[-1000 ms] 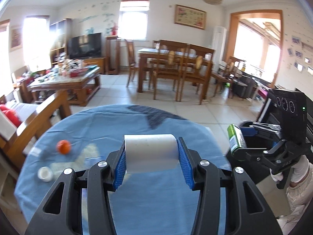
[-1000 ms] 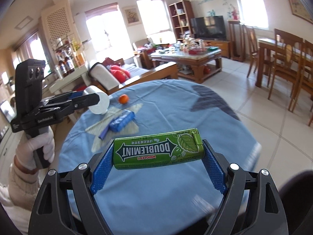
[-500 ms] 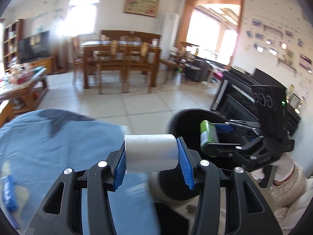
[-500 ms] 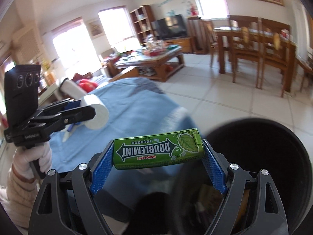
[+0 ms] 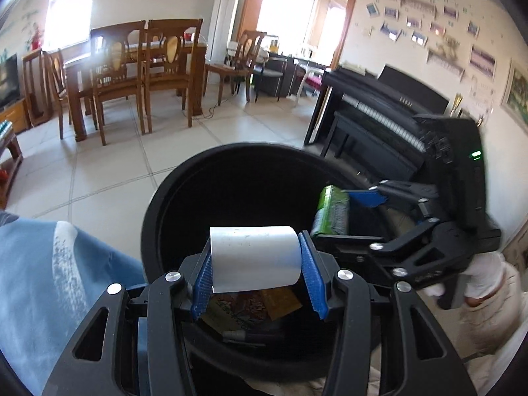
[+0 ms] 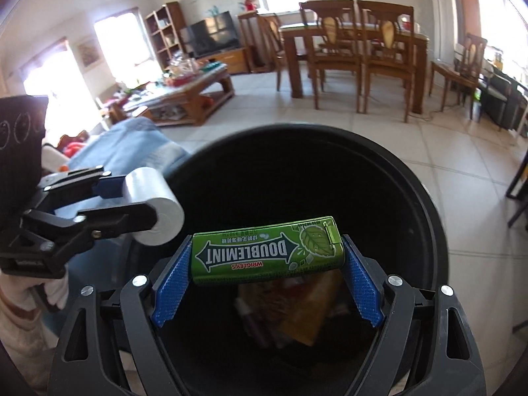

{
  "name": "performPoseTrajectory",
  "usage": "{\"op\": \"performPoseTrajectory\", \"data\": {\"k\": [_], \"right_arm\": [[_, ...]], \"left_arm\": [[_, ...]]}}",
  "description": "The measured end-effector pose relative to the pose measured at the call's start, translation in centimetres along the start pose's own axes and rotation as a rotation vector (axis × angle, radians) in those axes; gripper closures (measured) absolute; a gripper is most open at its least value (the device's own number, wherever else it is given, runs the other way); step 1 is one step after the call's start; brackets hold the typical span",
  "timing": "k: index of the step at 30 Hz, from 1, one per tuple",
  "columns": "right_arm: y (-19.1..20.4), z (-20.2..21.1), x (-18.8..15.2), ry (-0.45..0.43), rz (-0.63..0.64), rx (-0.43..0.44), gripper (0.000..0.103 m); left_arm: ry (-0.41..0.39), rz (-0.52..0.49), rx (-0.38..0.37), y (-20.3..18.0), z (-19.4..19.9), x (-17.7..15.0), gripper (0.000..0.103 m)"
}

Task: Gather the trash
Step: 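Carry the cup and gum pack over the black bin and open both tools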

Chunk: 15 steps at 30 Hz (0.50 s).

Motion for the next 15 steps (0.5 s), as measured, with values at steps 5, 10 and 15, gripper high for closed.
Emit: {"op": "performPoseTrajectory", "data": {"k": [5,10,15], "right_arm": [[-1.5,-0.2,-1.1,0.004,0.007,-0.012,0.02],[-1.6,-0.4,-1.6,0.012,0.009,-0.02,0.02],[-0.7,-0.9,-0.9,0.014,0.018,-0.038,0.02]], "left_arm": [[0.028,-0.037,0.037,0.2,-1.0,-0.4,0.055],[0.056,-0.065,0.079,0.3,-1.6,-1.1,0.055],[0.068,-0.071,0.101,0.6,-1.7,-1.5,0.054]]}}
Point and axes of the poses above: each gripper's, at about its wrist camera, not at the fingertips, and z roughly against the way its jaws point, y to its left, x to its top, the point moved 5 cm from there along -z, roughly the way its jaws point, and after that the axes turned 10 degrees about -y, right-handed, at the moved point
